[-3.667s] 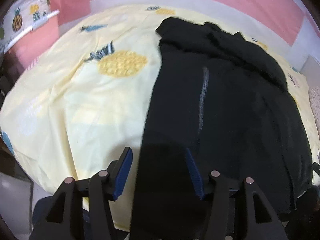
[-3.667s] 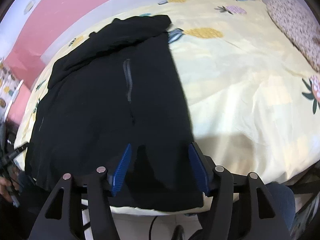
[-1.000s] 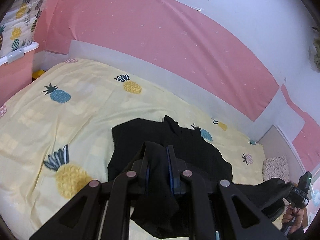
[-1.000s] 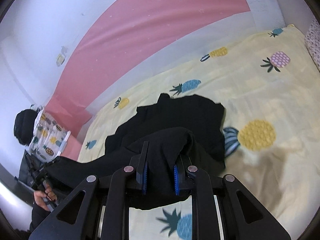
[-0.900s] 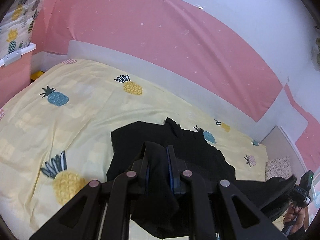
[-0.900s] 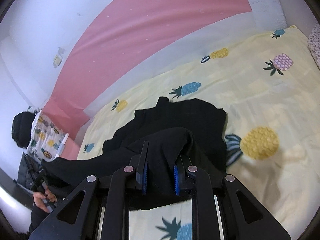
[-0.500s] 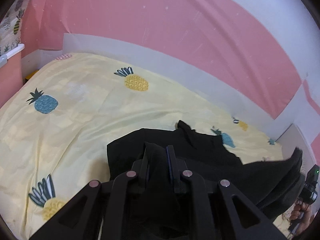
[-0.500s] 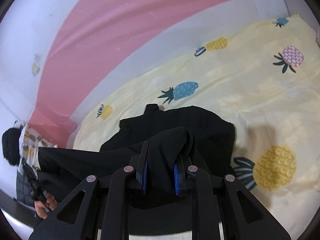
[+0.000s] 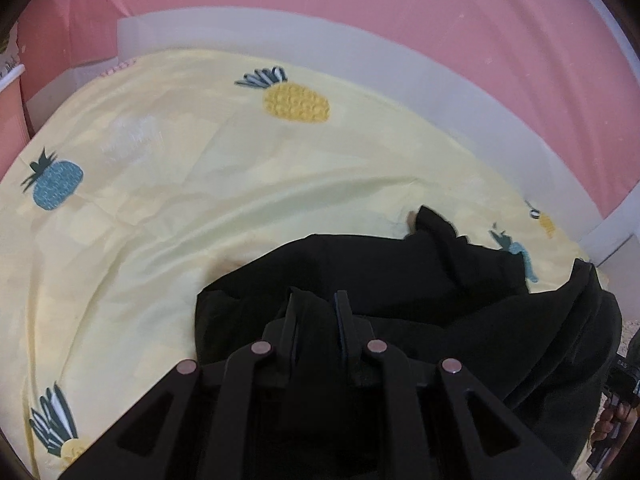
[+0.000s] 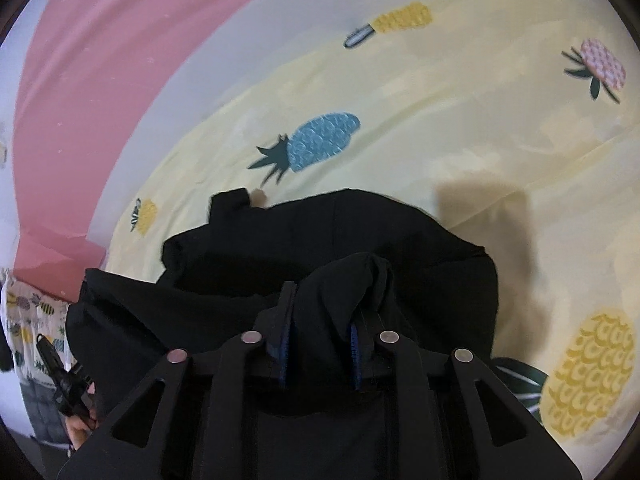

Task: Fold large clothes
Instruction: 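Lift the held hem with both tools and carry it toward the collar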

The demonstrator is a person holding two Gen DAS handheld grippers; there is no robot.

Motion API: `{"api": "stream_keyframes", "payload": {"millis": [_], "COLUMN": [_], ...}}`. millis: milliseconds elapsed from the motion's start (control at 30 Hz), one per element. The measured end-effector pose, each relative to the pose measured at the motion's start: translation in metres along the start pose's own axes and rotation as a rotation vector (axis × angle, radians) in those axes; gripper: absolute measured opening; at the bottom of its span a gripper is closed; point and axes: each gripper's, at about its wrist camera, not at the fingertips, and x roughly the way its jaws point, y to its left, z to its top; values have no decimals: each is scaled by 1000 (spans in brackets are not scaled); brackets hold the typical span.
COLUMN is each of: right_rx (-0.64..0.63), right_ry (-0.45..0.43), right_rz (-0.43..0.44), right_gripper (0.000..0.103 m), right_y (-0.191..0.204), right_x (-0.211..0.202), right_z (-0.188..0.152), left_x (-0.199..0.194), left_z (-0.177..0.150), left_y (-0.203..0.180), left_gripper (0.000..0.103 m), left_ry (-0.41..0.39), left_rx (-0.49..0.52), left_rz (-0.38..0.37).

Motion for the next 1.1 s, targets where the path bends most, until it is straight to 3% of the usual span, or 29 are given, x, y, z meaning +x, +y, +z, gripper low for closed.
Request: {"api": "stream_keyframes", "payload": {"millis": [67, 167, 233, 300, 333, 433, 567, 833, 1000, 1100], "right_rx": [14, 14, 3, -16, -27, -54, -54, -94, -144, -156], "right_ry": [3, -11, -38, -74, -99, -153, -190, -92, -74, -82], "right_rz": [7, 54, 92, 120, 122, 106, 108, 58, 69, 77], "right_gripper": [29, 48, 61, 65, 67, 68, 68, 68, 68, 66], "right_y": [-3, -3, 0, 2, 2, 1, -11, -21, -14, -15], "right_x": [6, 0, -10, -22, -29, -39, -39, 5, 15, 14], "right_z": [2, 2, 2, 5, 5, 7, 8, 14, 15, 16], "left_x": [9, 8, -1, -17, -25, -41, -37, 17, -1, 2], "left_z": [1, 5, 8, 12, 15, 21, 23, 17, 16, 17], "left_y": [1, 3, 7, 12, 15, 24, 32, 27, 40, 41], "left_gripper": [21, 27, 38, 57, 60, 65, 73, 80, 84, 87], "left_ry": [15, 25, 2, -58, -88, -137, -130, 32, -69, -66], "left_rx": [-5, 4, -4, -18, -23, -32, -25, -29, -74, -48], "left_rz": [-2, -32, -61, -82, -98, -97, -98, -194, -274, -278]}}
